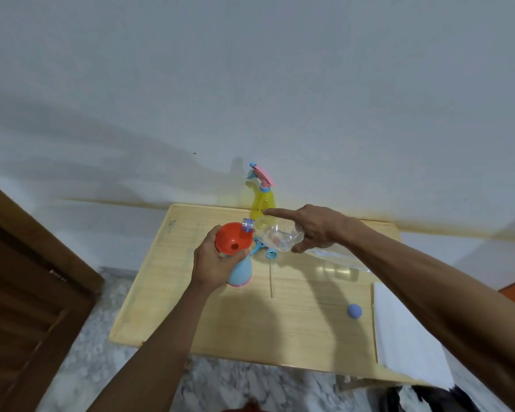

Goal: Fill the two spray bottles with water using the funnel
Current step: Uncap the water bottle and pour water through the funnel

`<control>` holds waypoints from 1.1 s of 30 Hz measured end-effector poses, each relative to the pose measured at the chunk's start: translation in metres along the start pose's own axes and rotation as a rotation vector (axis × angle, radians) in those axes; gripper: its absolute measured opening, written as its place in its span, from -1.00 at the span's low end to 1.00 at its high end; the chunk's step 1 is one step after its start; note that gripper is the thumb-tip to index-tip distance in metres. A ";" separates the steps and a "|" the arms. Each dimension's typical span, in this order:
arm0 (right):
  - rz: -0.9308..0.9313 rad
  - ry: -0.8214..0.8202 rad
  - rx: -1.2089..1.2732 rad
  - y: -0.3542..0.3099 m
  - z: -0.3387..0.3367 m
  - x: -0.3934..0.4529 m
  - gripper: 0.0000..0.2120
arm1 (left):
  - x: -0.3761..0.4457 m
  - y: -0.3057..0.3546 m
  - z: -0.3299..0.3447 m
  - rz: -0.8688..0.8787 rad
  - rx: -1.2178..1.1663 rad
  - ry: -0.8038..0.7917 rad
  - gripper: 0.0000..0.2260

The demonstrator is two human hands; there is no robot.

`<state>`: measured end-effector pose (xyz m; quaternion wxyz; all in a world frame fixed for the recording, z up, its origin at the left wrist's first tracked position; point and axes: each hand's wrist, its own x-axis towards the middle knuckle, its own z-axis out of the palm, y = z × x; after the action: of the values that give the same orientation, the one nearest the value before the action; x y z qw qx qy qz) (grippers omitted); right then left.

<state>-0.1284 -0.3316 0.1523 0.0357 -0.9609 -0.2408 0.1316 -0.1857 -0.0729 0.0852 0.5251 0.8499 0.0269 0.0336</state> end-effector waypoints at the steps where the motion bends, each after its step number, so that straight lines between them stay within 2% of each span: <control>1: 0.001 -0.009 -0.007 0.000 0.000 0.000 0.02 | 0.000 0.001 -0.001 -0.001 0.000 -0.004 -0.31; 8: -0.002 -0.031 -0.080 -0.005 -0.004 0.003 0.00 | 0.000 0.003 -0.002 0.013 0.014 0.001 -0.37; 21: -0.015 -0.042 -0.157 -0.008 -0.008 0.001 -0.02 | 0.000 0.006 -0.004 -0.015 -0.002 -0.025 -0.34; 29: -0.012 -0.049 -0.161 -0.008 -0.011 0.000 -0.02 | 0.000 0.006 -0.004 -0.010 -0.007 -0.028 -0.44; 33: -0.006 -0.049 -0.164 -0.009 -0.013 -0.003 -0.02 | 0.000 0.004 -0.003 -0.019 0.015 -0.025 -0.33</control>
<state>-0.1315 -0.3252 0.1669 -0.0485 -0.9564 -0.2545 0.1347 -0.1861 -0.0722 0.0904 0.5194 0.8539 0.0286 0.0180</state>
